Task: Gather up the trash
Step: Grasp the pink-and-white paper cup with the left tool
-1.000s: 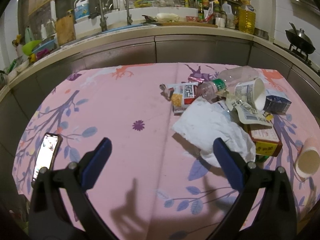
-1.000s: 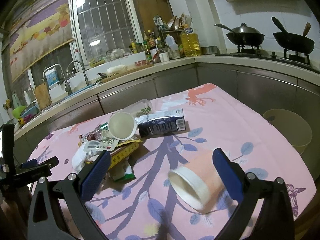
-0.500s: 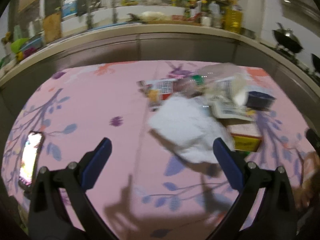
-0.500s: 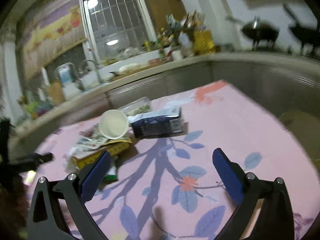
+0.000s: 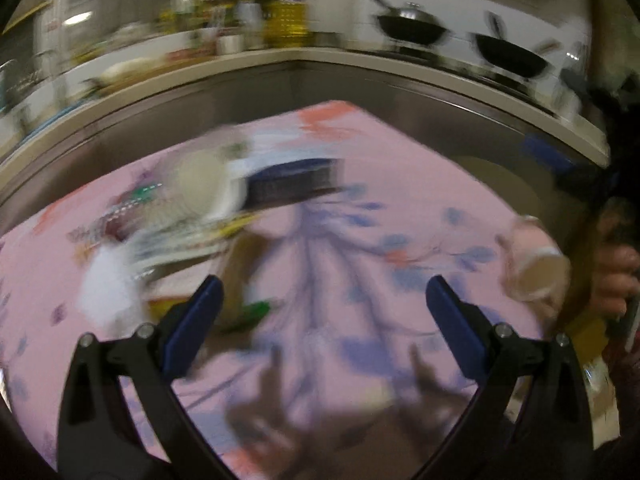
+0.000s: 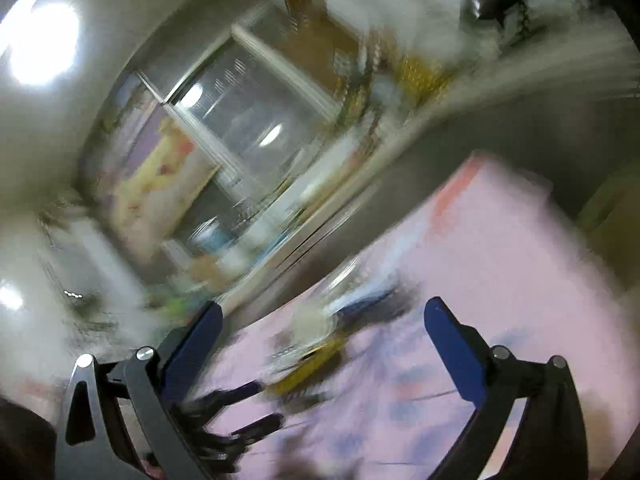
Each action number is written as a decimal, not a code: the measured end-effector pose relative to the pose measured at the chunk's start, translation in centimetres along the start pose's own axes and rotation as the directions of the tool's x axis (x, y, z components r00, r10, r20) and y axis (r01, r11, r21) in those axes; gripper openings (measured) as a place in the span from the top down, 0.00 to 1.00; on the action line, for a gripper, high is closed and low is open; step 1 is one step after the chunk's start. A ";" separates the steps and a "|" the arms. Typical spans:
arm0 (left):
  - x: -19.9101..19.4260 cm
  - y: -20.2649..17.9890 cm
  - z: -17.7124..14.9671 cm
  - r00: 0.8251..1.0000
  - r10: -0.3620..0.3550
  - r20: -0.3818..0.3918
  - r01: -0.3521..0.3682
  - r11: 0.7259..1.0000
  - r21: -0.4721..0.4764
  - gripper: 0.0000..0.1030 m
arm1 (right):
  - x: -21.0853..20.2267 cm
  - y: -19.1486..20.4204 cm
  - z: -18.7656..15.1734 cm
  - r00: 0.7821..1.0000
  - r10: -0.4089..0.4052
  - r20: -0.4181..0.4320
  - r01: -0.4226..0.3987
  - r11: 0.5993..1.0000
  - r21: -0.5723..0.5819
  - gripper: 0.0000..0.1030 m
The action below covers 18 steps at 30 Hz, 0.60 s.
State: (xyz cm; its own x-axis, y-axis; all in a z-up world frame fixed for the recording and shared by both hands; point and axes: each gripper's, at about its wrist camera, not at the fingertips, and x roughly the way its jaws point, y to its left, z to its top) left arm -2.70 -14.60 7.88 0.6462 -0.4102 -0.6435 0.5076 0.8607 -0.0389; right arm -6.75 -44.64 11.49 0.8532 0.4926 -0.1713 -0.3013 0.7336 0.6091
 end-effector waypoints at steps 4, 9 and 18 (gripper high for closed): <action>4.5 -7.3 1.4 0.970 -0.224 -0.093 0.233 0.967 0.106 0.20 | -5.4 -5.7 -2.6 0.955 -0.296 -0.023 0.297 0.953 0.056 0.43; 8.9 -15.0 0.8 0.944 -0.274 -0.182 0.315 0.914 0.257 0.40 | -7.2 -10.2 -8.2 0.961 -0.271 -0.061 0.277 0.921 0.273 0.56; 11.0 -15.0 0.9 0.956 -0.234 -0.178 0.271 0.936 0.224 0.95 | -4.4 -10.3 -8.7 0.970 -0.226 -0.090 0.242 0.933 0.268 0.56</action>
State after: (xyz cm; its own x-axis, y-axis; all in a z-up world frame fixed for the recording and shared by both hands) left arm -2.68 -32.26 2.13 0.3975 -0.5398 -0.7420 0.7779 0.6271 -0.0396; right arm -11.07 -50.27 -0.78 0.8576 0.3539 -0.3732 0.0396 0.6780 0.7340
